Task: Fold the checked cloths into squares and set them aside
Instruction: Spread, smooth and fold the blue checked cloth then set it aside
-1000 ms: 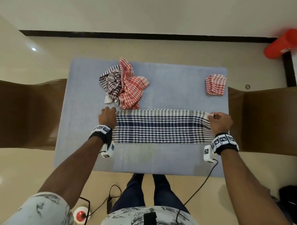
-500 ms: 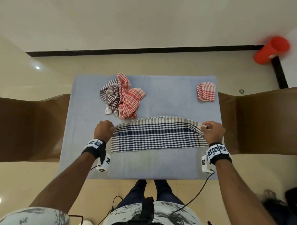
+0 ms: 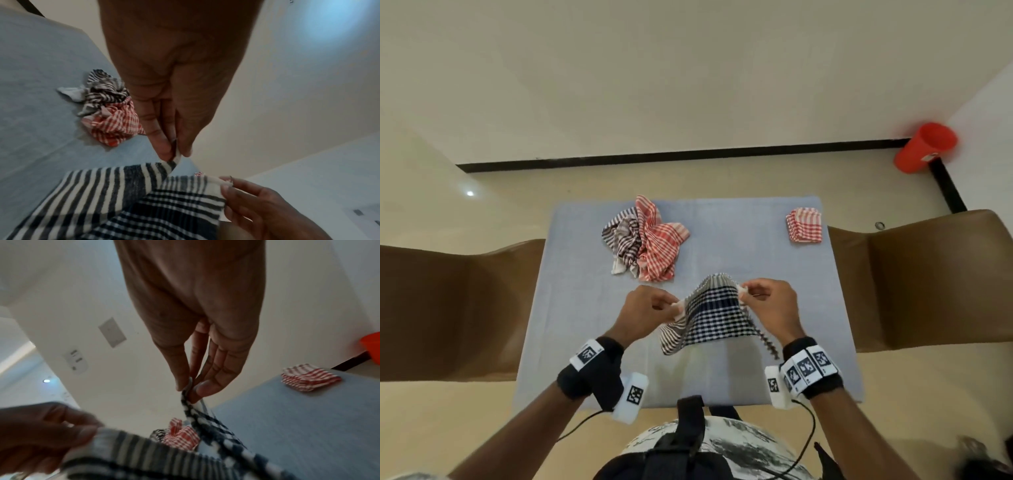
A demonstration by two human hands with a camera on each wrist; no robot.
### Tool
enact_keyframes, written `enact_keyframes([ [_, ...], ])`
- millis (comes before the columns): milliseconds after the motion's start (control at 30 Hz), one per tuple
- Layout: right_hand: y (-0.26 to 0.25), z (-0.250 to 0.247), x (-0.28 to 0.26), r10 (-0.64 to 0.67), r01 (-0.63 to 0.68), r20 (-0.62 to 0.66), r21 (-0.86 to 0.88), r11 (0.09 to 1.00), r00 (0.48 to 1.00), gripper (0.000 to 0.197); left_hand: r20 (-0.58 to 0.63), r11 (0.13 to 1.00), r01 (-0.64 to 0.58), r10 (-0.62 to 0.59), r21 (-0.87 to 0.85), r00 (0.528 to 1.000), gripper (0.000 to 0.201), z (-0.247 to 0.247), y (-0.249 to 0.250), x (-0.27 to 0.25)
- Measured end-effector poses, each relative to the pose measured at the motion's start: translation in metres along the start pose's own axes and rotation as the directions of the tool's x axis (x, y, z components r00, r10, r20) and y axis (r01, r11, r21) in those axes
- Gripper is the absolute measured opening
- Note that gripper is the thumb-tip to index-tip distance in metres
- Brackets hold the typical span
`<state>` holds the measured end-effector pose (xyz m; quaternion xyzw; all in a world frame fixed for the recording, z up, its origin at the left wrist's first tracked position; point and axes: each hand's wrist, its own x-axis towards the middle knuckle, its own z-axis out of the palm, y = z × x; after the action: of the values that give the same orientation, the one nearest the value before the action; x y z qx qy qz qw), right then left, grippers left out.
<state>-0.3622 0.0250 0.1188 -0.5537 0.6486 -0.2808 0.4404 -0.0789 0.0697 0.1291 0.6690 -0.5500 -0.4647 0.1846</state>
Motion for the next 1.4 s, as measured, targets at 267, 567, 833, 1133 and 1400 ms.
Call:
enact_keyframes([
  [267, -0.035, 0.041, -0.023, -0.095, 0.096, 0.194, 0.007, 0.995, 0.976, 0.021, 0.007, 0.968, -0.046, 0.050, -0.246, 0.999, 0.019, 0.009, 0.044, -0.001],
  [567, -0.056, 0.037, -0.027, -0.138, 0.132, 0.155, 0.048, 0.990, 0.978, 0.026, 0.014, 0.961, -0.082, 0.088, -0.265, 0.996, 0.022, -0.004, 0.045, 0.000],
  [833, -0.069, 0.038, -0.030, -0.172, 0.160, 0.145, 0.089, 0.983, 0.974, 0.027, -0.012, 0.959, -0.135, 0.136, -0.248, 0.991, 0.018, -0.006, 0.051, 0.001],
  [1133, -0.070, 0.046, -0.031, -0.210, 0.208, 0.178, 0.031, 0.978, 0.961, 0.034, -0.038, 0.975, -0.220, 0.220, 0.007, 0.975, 0.028, -0.007, 0.057, -0.001],
  [1400, -0.074, 0.030, -0.019, -0.238, 0.255, 0.276, -0.028, 0.966, 0.931, 0.026, 0.050, 0.920, -0.355, 0.352, 0.168, 0.935, 0.042, -0.017, 0.057, 0.004],
])
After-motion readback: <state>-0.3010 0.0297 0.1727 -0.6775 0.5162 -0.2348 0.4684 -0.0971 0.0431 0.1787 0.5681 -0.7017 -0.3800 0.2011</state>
